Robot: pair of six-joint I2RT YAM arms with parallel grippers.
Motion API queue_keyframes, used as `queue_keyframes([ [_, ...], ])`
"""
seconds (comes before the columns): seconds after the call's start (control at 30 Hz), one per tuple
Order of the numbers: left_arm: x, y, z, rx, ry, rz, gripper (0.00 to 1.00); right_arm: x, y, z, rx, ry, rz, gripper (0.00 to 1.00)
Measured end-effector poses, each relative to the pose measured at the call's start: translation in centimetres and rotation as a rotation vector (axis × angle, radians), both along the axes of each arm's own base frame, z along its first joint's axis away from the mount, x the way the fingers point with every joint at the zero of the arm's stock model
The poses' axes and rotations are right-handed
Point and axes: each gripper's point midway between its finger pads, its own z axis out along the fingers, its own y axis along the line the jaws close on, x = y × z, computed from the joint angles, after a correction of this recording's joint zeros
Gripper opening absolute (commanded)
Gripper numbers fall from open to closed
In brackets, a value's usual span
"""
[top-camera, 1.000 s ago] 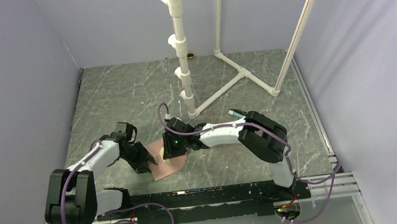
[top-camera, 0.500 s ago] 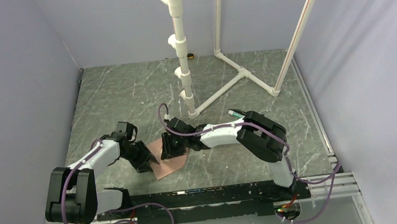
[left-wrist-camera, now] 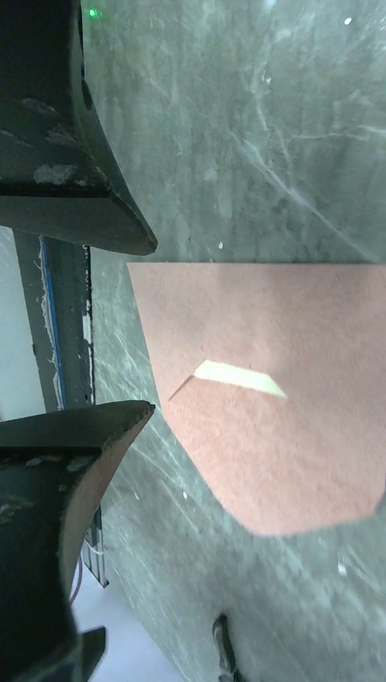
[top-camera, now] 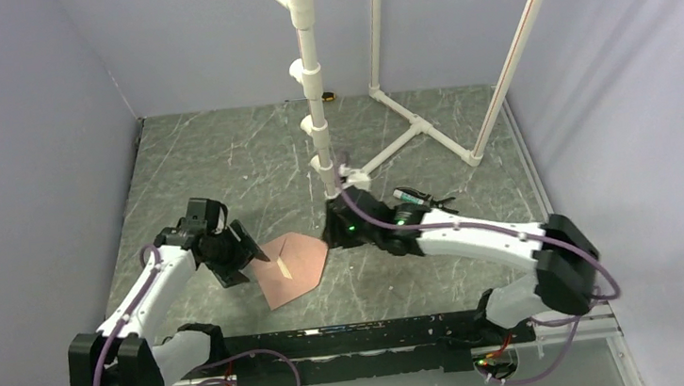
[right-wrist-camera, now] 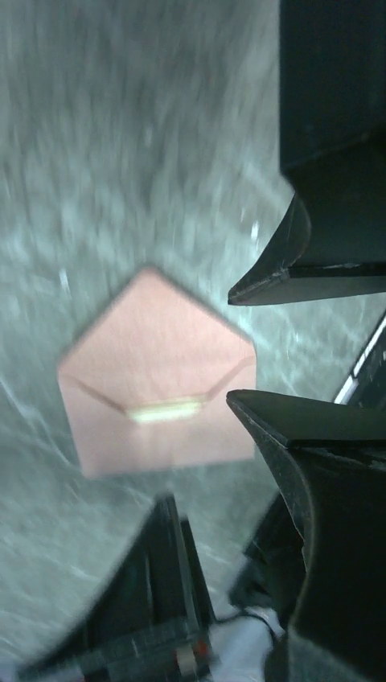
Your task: Place the letter into the envelope and seal it
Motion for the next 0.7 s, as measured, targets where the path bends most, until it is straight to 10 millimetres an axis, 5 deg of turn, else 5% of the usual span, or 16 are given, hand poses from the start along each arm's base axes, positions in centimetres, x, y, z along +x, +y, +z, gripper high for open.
queue_keyframes([
  [0.1, 1.0, 0.2, 1.9, 0.01, -0.072, 0.0, 0.8, 1.6, -5.6, 0.5, -0.044, -0.027, -0.13, 0.52],
  [0.27, 2.2, 0.4, 4.1, 0.018, -0.169, -0.01, 0.93, 5.4, -17.6, -2.3, -0.213, 0.006, -0.403, 0.59],
  [0.37, 2.8, 0.3, 4.6, 0.022, -0.197, -0.034, 0.93, 7.4, -22.0, -3.1, -0.309, 0.023, -0.454, 0.6],
  [0.53, 4.2, 0.0, 5.1, 0.027, -0.218, -0.068, 0.93, 11.1, -24.6, -4.4, -0.428, 0.075, -0.374, 0.6],
  [0.7, 5.9, -0.3, 6.0, 0.025, -0.271, -0.09, 0.93, 13.8, -24.1, -5.6, -0.491, 0.088, -0.206, 0.56],
])
